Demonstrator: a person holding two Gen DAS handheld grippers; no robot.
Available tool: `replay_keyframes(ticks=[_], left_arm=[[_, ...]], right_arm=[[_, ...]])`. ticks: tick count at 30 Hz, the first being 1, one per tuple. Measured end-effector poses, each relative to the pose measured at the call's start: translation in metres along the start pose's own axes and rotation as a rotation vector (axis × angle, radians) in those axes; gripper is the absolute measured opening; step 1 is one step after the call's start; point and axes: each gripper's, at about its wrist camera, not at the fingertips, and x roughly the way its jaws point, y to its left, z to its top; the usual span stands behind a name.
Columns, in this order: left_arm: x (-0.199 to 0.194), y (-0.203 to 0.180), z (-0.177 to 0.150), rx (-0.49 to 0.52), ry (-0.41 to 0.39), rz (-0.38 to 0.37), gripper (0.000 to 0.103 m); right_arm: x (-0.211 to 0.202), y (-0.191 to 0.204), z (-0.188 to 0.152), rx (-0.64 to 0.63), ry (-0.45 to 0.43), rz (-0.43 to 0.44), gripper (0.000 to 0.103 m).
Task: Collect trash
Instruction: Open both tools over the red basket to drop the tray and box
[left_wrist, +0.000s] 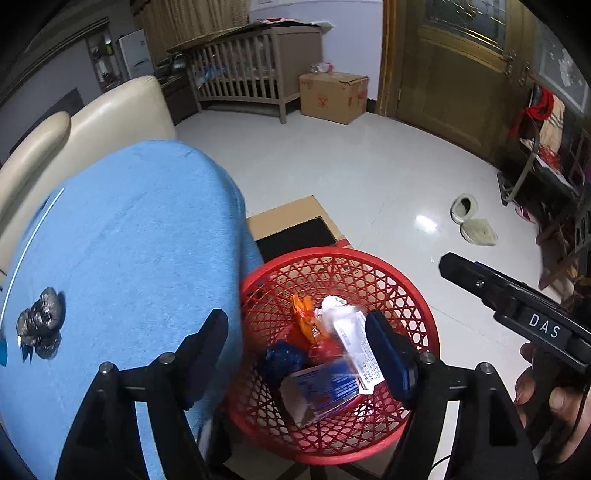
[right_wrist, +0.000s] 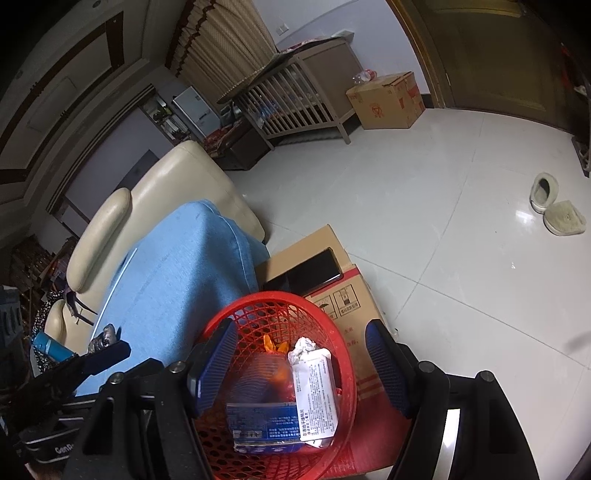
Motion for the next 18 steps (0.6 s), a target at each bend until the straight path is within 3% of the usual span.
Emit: replay_keyframes(ticks=[11,18], left_arm=[[-0.017,0.041,-0.015,-0.068,-0.044,0.04,0.077],[-0.024,0.095,-0.038,-0.163,-0.048,0.087,0.077]], right_arm=[[0.001,0.023,-0.003,-0.041,0.006,0.018,0.075],[0.018,0.05,-0.015,-0.091,0.064,0.025,0.075]])
